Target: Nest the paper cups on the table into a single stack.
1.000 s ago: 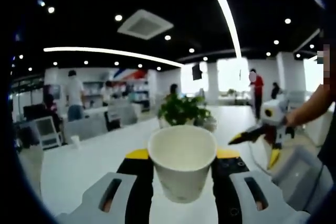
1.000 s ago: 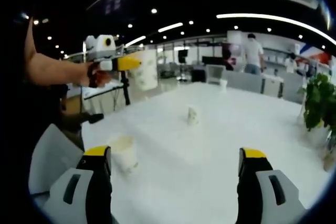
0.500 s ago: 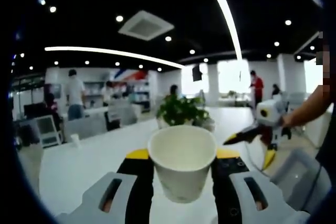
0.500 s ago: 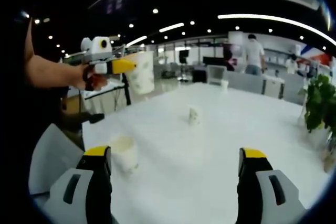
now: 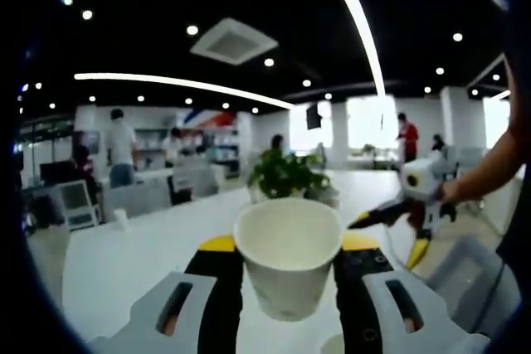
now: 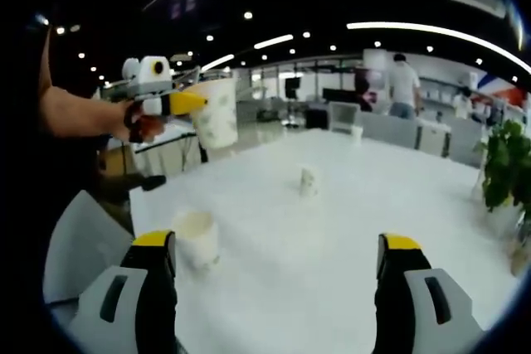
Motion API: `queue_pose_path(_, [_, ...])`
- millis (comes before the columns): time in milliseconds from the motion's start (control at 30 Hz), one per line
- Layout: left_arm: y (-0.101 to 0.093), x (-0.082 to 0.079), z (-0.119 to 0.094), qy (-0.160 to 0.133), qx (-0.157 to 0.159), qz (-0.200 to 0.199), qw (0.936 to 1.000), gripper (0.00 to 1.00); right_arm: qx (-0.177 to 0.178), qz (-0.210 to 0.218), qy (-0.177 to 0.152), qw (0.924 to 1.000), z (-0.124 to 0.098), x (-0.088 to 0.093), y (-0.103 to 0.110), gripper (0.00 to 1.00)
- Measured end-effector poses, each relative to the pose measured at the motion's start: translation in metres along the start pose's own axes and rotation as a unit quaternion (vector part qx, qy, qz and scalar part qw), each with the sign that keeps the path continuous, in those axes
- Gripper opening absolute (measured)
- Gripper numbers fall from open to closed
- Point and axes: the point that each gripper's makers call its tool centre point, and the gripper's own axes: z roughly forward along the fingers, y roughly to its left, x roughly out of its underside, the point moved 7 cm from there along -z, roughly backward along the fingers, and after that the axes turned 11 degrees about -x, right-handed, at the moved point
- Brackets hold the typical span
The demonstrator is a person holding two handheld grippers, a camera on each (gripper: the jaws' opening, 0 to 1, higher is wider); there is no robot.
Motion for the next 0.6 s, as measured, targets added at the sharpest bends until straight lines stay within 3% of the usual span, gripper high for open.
queue_pose_path(600, [-0.012, -0.002, -0.008, -0.005, 0.002, -0.001, 1.0, 0.41, -0.002, 0.01, -0.002, 1.0, 0.003, 0.009, 0.006, 1.0])
